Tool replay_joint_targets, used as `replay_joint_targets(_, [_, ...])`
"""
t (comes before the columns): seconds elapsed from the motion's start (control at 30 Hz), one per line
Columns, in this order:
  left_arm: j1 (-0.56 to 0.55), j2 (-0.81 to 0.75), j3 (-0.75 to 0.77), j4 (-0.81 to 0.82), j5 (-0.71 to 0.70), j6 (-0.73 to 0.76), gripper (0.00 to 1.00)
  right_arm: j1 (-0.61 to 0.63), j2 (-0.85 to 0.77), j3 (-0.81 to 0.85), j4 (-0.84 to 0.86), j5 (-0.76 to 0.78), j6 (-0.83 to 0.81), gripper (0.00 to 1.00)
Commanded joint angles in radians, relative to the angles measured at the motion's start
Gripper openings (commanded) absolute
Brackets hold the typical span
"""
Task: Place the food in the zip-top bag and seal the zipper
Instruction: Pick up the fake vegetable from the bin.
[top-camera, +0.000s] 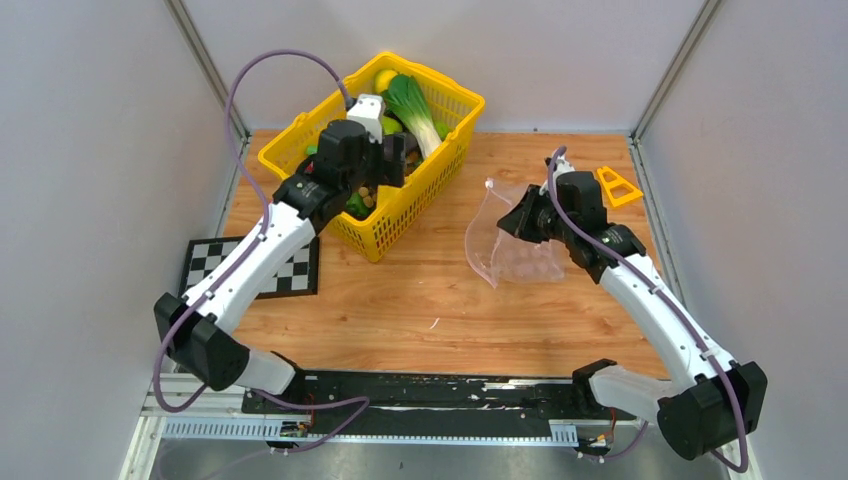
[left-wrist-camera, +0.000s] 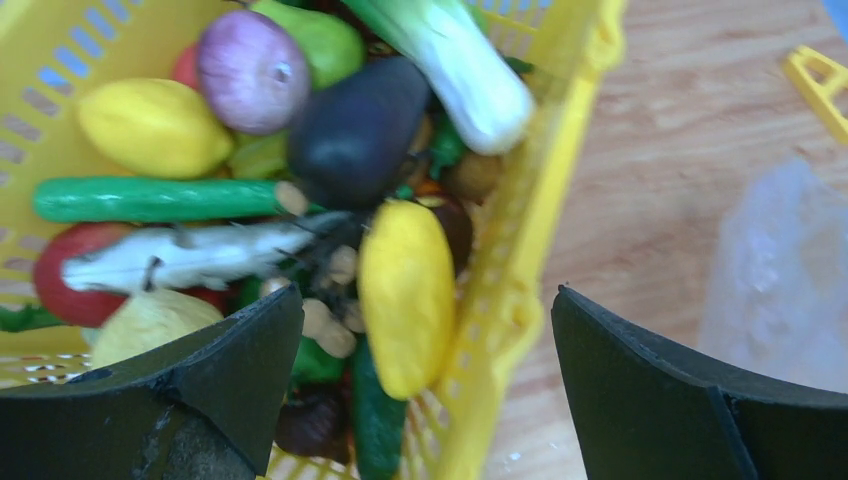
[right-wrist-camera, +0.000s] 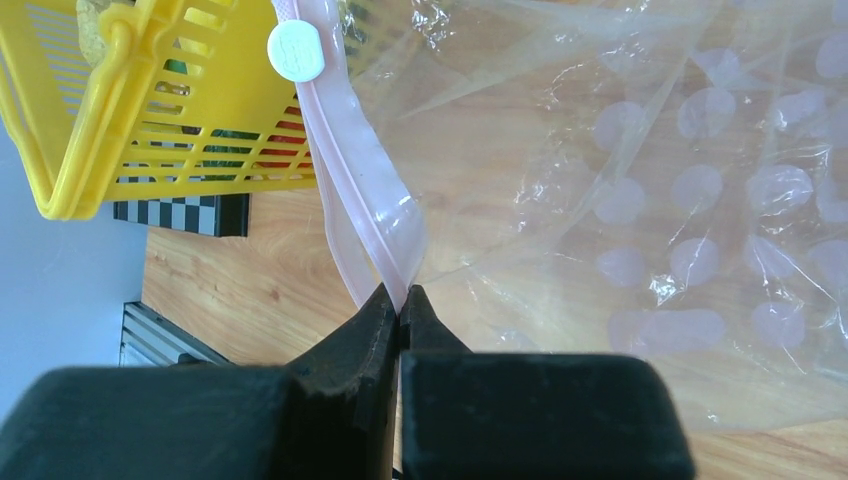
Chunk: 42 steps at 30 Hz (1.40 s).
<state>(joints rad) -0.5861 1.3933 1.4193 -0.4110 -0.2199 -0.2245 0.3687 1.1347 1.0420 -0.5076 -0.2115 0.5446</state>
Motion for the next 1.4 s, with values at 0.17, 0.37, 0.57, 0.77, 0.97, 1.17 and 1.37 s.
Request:
replay_joint_targets(0.17, [0.163, 0.218, 0.228, 0.001, 0.097, 0.062, 1.0, -0.002, -0.063, -0.034, 0.04, -0.041, -0.019, 0.0])
replay_joint_targets(0.37, [0.194, 0.354, 0.344, -0.009, 0.158, 0.095, 1.0, -0.003, -0.072, -0.049, 0.039, -0.045, -0.021, 0.0])
replay_joint_targets(0.57, [0.21, 0.458, 0.412, 0.038, 0.228, 0.083, 1.0, -0.002, -0.07, -0.037, 0.028, -0.045, -0.04, 0.0])
replay_joint_targets(0.77, [0.212, 0.579, 0.556, 0.145, 0.189, -0.084, 1.0, -0.002, -0.06, -0.029, 0.024, -0.042, -0.048, 0.0])
replay_joint_targets(0.97, [0.213, 0.725, 0.661, 0.216, 0.081, -0.197, 1.0, -0.002, -0.045, -0.024, 0.026, -0.045, -0.049, 0.0])
replay_joint_targets(1.17, [0.221, 0.825, 0.725, 0.233, 0.009, -0.264, 0.97, -0.002, -0.038, -0.01, 0.025, -0.052, -0.053, 0.0])
replay_joint_targets(1.37, [0.228, 0.894, 0.778, 0.285, 0.038, -0.3, 0.89, -0.002, -0.021, -0.001, 0.023, -0.057, -0.064, 0.0])
